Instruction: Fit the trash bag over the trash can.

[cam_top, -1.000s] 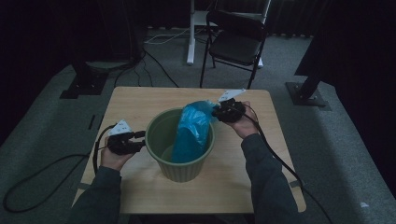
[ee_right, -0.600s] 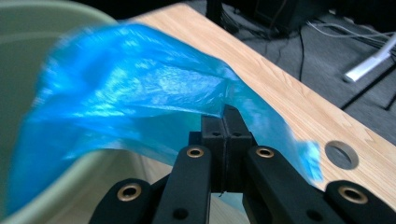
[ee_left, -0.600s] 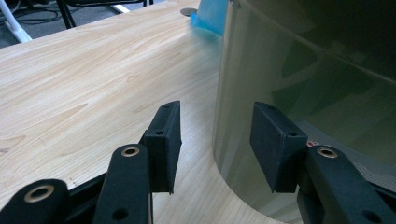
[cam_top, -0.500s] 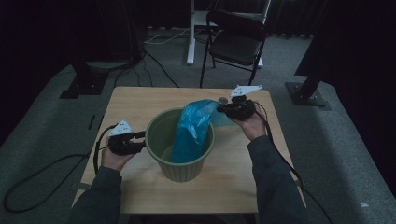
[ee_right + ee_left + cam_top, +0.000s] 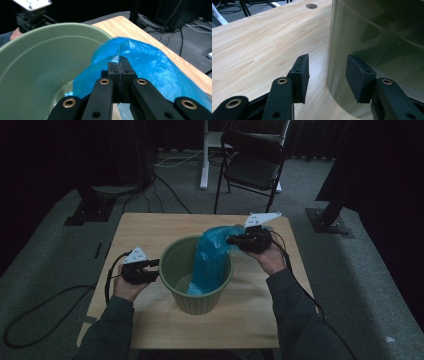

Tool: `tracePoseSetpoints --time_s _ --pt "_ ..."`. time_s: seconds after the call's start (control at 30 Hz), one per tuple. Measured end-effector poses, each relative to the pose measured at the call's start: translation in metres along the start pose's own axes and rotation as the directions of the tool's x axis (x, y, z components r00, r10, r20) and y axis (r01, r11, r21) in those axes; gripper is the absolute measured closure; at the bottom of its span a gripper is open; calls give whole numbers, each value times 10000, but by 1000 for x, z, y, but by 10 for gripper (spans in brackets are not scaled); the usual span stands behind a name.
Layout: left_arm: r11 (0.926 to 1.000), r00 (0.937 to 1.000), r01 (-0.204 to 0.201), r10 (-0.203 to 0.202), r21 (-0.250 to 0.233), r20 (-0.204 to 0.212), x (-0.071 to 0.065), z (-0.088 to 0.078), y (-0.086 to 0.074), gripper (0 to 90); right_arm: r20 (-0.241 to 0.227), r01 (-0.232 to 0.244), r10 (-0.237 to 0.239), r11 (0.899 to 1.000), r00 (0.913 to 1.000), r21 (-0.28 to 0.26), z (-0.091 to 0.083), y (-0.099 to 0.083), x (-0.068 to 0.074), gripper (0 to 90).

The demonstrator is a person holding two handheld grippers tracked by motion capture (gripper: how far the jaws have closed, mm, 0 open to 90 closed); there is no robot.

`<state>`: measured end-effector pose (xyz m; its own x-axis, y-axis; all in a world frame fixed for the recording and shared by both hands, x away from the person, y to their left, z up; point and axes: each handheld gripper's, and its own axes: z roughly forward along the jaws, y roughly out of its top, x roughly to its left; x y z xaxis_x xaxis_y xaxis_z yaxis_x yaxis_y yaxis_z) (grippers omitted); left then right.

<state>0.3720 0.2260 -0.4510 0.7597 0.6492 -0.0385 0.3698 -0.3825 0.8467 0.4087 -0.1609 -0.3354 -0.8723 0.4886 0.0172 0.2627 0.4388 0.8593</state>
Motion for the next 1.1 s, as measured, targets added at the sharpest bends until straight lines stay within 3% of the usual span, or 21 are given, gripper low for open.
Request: tracePoseSetpoints --time_s 0.17,0.4,0.63,0.8,0.97,1.1 --pt "9999 9999 23 -25 -103 -108 1 -4 2 535 -423 180 -187 9997 9989 -169 3 9 10 900" --pt "9972 9983 269 -305 -703 -505 10 -29 8 536 -899 544 -578 9977 9943 -398 3 26 23 900" --pt "9931 9964 112 -209 -1169 -820 12 -51 20 536 -1223 795 -847 9957 9889 -471 5 39 33 900" --pt "9896 9978 -171 78 -1431 -655 6 -59 35 523 -1187 1002 -942 9939 9885 452 26 35 37 900" --pt "9875 9985 -483 441 -1501 -313 -6 -58 54 500 -1330 917 -823 9936 9877 658 37 32 39 900" --pt "9852 9944 -1029 1051 -1373 86 -20 -50 71 478 -1471 878 -778 9942 9861 623 39 33 41 900"
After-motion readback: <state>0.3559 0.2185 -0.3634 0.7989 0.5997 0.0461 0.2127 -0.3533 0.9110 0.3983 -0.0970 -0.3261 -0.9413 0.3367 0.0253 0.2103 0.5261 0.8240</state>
